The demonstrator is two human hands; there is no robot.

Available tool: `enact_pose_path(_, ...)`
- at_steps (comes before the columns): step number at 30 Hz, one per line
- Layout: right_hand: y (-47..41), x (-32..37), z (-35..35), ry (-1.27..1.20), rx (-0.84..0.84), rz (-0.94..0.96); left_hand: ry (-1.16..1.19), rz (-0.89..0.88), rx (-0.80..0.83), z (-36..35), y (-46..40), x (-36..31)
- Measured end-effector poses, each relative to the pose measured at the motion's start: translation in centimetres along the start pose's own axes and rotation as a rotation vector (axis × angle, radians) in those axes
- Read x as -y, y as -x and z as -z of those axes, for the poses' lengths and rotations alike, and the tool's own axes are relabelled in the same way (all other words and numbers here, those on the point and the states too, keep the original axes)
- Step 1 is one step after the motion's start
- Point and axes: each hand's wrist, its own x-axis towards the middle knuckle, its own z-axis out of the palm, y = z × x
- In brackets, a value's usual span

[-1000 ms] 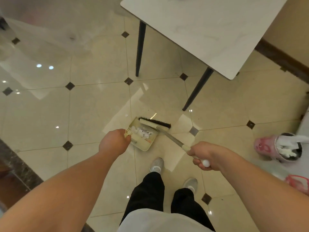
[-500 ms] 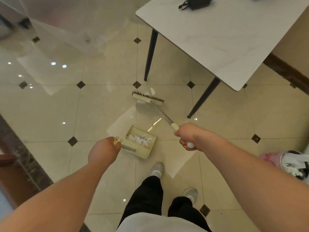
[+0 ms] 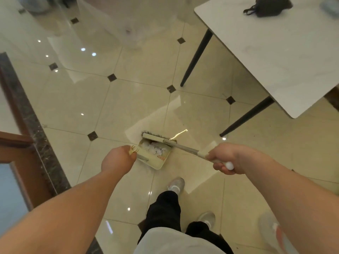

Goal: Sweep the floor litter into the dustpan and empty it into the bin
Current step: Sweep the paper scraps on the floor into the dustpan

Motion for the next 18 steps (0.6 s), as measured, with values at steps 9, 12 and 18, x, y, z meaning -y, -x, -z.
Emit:
enact_pose_path(9,6.0,-8.7,7.2,-0.267,-0.113,0.003,-0.138,-0.217,0.040,1.9,0.7,-5.5)
enact_pose_path(12,6.2,-12.0,7.3,-0.343,-0.175,-0.021,-0.221,-0.326,0.065,2.0,1.1,-8.4)
enact_pose_path(18,5.4,-23.4,6.5,-0.685,-0.265,-0.124,-0.374,-0.551,0.142,0.5,3.1,-16.9)
